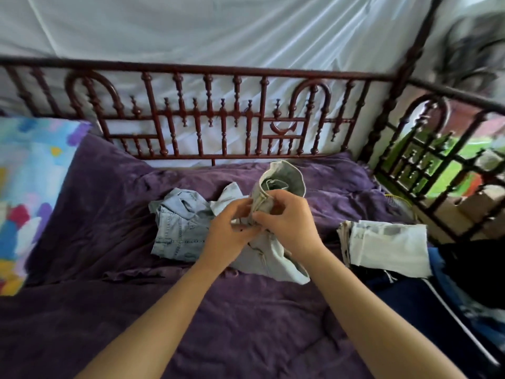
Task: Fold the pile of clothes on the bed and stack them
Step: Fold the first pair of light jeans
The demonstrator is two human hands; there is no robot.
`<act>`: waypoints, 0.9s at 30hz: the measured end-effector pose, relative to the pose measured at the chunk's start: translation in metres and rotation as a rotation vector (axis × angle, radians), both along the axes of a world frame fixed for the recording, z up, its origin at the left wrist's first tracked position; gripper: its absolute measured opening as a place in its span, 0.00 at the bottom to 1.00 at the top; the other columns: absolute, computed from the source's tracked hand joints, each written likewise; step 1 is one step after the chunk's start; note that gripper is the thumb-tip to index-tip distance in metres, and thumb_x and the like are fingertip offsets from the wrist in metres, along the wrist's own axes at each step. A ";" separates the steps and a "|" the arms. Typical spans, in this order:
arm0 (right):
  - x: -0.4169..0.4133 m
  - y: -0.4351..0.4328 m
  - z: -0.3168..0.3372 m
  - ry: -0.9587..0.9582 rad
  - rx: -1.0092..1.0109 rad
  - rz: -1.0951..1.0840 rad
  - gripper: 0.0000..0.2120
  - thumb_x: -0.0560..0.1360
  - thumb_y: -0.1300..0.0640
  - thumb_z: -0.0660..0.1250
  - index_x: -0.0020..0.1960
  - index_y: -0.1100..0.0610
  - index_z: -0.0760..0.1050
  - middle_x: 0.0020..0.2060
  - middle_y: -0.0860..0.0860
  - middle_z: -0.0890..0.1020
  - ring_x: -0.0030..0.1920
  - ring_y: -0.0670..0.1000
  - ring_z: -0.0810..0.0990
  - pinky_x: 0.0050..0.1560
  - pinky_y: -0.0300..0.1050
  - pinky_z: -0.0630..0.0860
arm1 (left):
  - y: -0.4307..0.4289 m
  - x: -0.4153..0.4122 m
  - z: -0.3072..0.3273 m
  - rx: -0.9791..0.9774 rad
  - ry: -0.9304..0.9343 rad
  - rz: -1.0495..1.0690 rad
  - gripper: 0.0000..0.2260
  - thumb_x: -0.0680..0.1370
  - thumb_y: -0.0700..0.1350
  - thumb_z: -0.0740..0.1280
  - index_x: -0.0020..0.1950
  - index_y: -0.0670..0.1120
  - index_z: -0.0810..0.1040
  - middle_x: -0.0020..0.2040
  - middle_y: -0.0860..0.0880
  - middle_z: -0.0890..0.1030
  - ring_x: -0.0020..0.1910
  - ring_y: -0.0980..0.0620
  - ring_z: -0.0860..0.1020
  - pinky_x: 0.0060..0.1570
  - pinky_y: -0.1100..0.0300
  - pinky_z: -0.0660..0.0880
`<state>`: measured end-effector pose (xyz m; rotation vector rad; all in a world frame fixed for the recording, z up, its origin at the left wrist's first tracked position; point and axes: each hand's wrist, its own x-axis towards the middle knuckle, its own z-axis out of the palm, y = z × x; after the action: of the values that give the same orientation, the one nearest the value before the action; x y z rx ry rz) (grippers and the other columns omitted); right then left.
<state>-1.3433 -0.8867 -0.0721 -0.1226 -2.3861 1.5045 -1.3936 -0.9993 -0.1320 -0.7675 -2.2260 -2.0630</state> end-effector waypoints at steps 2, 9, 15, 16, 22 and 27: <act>0.013 0.003 0.003 -0.055 -0.151 0.107 0.10 0.72 0.69 0.68 0.49 0.58 0.77 0.43 0.58 0.83 0.41 0.52 0.81 0.44 0.45 0.80 | -0.007 0.013 -0.003 -0.007 -0.040 0.040 0.16 0.71 0.31 0.70 0.44 0.52 0.76 0.38 0.55 0.80 0.36 0.67 0.78 0.38 0.71 0.74; 0.047 0.019 -0.070 -0.195 -0.260 -0.263 0.17 0.69 0.60 0.72 0.55 0.54 0.71 0.51 0.53 0.79 0.54 0.52 0.79 0.57 0.48 0.76 | -0.051 0.054 -0.039 0.084 -0.248 0.169 0.14 0.72 0.28 0.66 0.45 0.48 0.78 0.36 0.60 0.83 0.38 0.65 0.80 0.40 0.72 0.74; 0.062 -0.042 -0.103 -0.200 -0.110 -0.150 0.45 0.58 0.40 0.76 0.68 0.56 0.66 0.63 0.49 0.67 0.63 0.46 0.67 0.67 0.38 0.64 | -0.068 0.067 -0.012 0.162 -0.187 0.228 0.12 0.73 0.28 0.66 0.44 0.46 0.79 0.35 0.56 0.84 0.37 0.62 0.81 0.39 0.71 0.75; 0.063 -0.045 -0.099 -0.161 -0.100 -0.136 0.34 0.64 0.48 0.76 0.66 0.57 0.70 0.60 0.49 0.67 0.61 0.45 0.68 0.64 0.35 0.64 | -0.071 0.069 -0.004 0.187 -0.172 0.234 0.12 0.73 0.28 0.66 0.45 0.46 0.79 0.35 0.57 0.84 0.37 0.63 0.80 0.39 0.72 0.75; 0.042 -0.006 -0.021 0.204 0.205 -0.212 0.06 0.72 0.69 0.68 0.47 0.65 0.82 0.45 0.56 0.79 0.47 0.56 0.79 0.42 0.22 0.66 | -0.099 0.067 0.054 0.298 -0.077 0.324 0.13 0.74 0.30 0.64 0.43 0.48 0.79 0.31 0.56 0.83 0.33 0.62 0.80 0.38 0.65 0.78; 0.027 0.019 0.086 0.527 0.291 -0.267 0.07 0.72 0.71 0.66 0.47 0.66 0.81 0.52 0.59 0.76 0.54 0.58 0.76 0.53 0.44 0.73 | -0.110 0.053 0.132 0.418 0.020 0.328 0.13 0.75 0.31 0.63 0.44 0.49 0.78 0.31 0.58 0.82 0.32 0.62 0.79 0.35 0.64 0.78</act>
<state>-1.3161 -0.8681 0.0139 0.0222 -2.0315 0.9160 -1.3404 -1.1093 -0.0004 -0.3594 -1.6752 -2.2146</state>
